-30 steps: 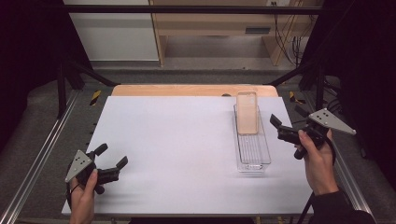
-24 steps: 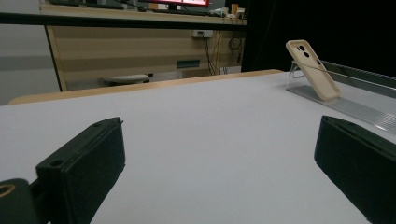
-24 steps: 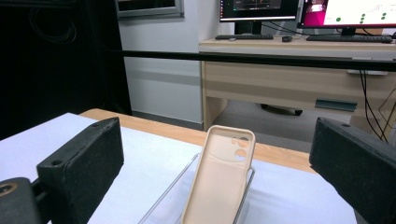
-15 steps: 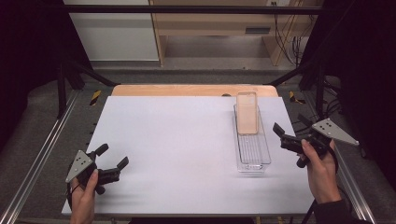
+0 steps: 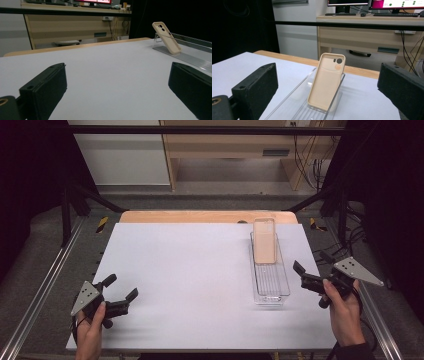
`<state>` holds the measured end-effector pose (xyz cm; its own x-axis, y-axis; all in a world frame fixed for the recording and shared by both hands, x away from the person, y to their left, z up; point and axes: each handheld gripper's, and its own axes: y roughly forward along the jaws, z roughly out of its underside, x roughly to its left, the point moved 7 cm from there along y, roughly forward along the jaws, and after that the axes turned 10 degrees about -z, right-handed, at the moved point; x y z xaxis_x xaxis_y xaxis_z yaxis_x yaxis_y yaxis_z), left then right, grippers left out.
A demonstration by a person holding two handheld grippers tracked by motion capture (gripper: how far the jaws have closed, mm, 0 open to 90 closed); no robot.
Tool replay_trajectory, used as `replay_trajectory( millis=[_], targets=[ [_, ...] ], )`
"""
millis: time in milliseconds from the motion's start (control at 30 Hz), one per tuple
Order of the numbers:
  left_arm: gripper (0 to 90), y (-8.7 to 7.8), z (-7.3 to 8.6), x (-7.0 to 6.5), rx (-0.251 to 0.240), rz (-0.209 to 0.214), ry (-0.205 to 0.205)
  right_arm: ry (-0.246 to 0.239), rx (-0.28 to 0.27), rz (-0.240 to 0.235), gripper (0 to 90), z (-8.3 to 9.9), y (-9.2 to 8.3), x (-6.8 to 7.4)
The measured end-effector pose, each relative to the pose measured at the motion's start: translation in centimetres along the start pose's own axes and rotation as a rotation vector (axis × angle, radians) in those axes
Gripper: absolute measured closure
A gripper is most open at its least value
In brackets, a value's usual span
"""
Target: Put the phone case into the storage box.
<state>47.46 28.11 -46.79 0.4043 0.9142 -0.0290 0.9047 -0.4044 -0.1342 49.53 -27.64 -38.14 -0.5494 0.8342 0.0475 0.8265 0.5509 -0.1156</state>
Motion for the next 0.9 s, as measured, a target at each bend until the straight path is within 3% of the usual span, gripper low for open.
replay_trajectory(
  millis=[900],
  targets=[
    [1.4, -1.3, -0.2, -0.6, -0.012, -0.007, -0.027, 0.008, -0.015, 0.004, 2.9, 3.4, -0.8, 0.6]
  ],
)
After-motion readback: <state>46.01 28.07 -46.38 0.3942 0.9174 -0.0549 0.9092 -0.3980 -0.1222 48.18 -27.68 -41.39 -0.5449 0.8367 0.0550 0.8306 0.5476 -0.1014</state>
